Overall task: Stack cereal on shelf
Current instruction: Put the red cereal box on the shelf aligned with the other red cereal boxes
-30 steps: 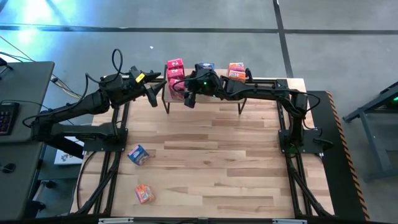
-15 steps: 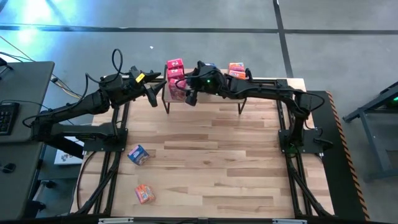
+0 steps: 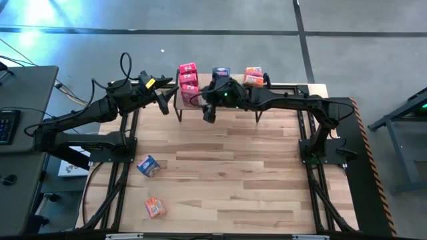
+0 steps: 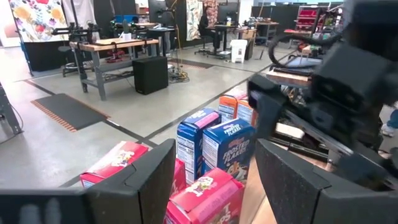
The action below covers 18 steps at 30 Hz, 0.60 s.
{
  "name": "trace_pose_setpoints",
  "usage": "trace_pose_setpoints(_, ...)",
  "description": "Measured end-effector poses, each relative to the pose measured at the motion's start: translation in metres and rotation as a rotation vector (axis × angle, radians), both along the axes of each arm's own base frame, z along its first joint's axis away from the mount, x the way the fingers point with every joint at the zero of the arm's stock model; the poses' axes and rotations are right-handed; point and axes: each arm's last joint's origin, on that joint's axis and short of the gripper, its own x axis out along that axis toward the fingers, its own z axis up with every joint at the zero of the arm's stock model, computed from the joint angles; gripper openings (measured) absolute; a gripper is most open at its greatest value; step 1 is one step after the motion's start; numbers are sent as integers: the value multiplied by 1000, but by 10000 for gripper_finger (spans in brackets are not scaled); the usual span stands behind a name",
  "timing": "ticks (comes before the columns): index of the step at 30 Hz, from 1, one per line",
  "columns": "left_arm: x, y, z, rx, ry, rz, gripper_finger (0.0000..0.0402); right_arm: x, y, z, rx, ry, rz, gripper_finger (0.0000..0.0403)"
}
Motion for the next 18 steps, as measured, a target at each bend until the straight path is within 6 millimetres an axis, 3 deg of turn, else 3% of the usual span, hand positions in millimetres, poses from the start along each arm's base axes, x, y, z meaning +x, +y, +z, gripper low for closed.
trace_pose_setpoints(10,0,0,0,0,0,0,211,9,18,-19,57,65,-19,281)
trace_pose_setpoints(18,0,0,0,0,0,0,211,19,20,-38,87,110,-19,281)
